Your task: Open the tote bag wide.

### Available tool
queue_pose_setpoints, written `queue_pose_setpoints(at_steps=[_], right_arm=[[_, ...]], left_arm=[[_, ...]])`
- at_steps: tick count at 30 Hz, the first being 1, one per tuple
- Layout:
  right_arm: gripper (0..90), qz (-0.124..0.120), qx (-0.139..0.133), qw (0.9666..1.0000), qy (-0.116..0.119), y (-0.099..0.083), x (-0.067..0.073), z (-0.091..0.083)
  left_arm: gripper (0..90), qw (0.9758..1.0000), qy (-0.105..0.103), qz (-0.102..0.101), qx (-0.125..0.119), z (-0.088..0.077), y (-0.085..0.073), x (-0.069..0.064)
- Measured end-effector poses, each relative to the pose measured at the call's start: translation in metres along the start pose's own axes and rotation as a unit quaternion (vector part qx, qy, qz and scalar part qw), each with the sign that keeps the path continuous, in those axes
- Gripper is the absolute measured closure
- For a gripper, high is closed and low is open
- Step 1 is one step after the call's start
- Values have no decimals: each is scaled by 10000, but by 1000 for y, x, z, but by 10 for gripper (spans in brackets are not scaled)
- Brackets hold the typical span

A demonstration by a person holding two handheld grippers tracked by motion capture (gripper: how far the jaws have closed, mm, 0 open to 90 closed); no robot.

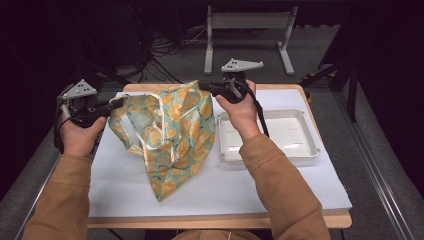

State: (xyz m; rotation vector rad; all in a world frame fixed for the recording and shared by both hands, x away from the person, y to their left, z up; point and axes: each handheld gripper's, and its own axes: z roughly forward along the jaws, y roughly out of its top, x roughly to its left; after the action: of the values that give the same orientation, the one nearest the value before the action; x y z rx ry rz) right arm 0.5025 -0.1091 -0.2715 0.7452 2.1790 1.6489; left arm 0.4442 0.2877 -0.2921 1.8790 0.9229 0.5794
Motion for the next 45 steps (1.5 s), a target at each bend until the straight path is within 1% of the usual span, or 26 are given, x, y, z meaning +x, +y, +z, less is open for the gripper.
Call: queue_pose_setpoints(at_steps=[4, 7, 10, 12, 13, 16, 17, 18, 21, 22, 24, 26, 27, 30, 31, 32, 33, 34, 35, 36, 37, 38, 41, 43, 44, 45], right_arm=[[889, 76, 234, 9995, -185, -9, -7, 11], [889, 164, 352, 9988, -285, -16, -10, 18], [890, 144, 434, 9984, -342, -19, -11, 24], [890, 131, 574, 9973, -444, -24, -12, 31], [890, 131, 574, 9973, -444, -24, -12, 31], [890, 215, 691, 9959, -538, -29, -15, 37], [890, 236, 720, 9955, -561, -30, -16, 38], [890, 290, 787, 9947, -601, -32, -17, 40], [890, 334, 1012, 9916, -730, -38, -18, 44], [890, 352, 1061, 9908, -761, -41, -18, 45], [890, 390, 1125, 9897, -796, -44, -19, 47], [889, 433, 1224, 9882, -816, -48, -20, 49], [889, 433, 1224, 9882, -816, -48, -20, 49], [879, 475, 1349, 9862, -831, -52, -21, 51], [867, 481, 1377, 9859, -823, -53, -21, 51], [847, 499, 1403, 9856, -802, -53, -21, 51], [820, 491, 1422, 9854, -795, -54, -21, 51], [781, 476, 1406, 9858, -783, -53, -20, 50], [737, 444, 1355, 9873, -707, -52, -20, 47], [676, 427, 1277, 9890, -608, -50, -19, 43], [640, 428, 1240, 9897, -575, -48, -17, 40], [599, 369, 1152, 9913, -518, -44, -15, 34], [496, 251, 928, 9948, -332, -35, -7, 19], [435, 201, 805, 9964, -172, -29, 1, 8], [413, 111, 739, 9971, -106, -26, 8, 0], [408, -45, 649, 9979, -64, -23, 17, -7]], left_arm=[[876, 9998, -22, -178, 105, 14, -8, 8], [873, 9995, -3, -213, 212, 20, -11, 11], [872, 9993, 30, -238, 270, 24, -13, 13], [872, 9989, 56, -291, 357, 28, -14, 16], [871, 9989, 56, -291, 357, 28, -14, 16], [869, 9983, 47, -383, 441, 34, -17, 18], [869, 9980, 47, -382, 493, 36, -18, 19], [868, 9978, 48, -404, 520, 38, -19, 19], [861, 9974, 24, -408, 601, 43, -24, 19], [860, 9970, 10, -440, 641, 44, -26, 18], [859, 9965, -5, -426, 719, 47, -28, 18], [857, 9959, 27, -380, 818, 51, -31, 17], [854, 9959, 27, -380, 818, 51, -31, 17], [847, 9951, 20, -403, 900, 53, -33, 16], [839, 9953, 37, -402, 884, 54, -33, 15], [823, 9951, 52, -371, 912, 54, -34, 15], [785, 9948, 88, -361, 944, 53, -33, 15], [730, 9950, 115, -345, 932, 51, -33, 14], [667, 9953, 142, -321, 902, 47, -33, 14], [575, 9955, 144, -339, 871, 44, -32, 14], [517, 9958, 136, -364, 829, 39, -32, 14], [469, 9961, 142, -392, 778, 35, -32, 15], [393, 9969, 98, -525, 579, 19, -32, 15], [359, 9973, 92, -543, 487, 9, -34, 12], [345, 9973, 92, -543, 487, 9, -34, 12], [341, 9977, 103, -543, 392, 0, -37, 6]])
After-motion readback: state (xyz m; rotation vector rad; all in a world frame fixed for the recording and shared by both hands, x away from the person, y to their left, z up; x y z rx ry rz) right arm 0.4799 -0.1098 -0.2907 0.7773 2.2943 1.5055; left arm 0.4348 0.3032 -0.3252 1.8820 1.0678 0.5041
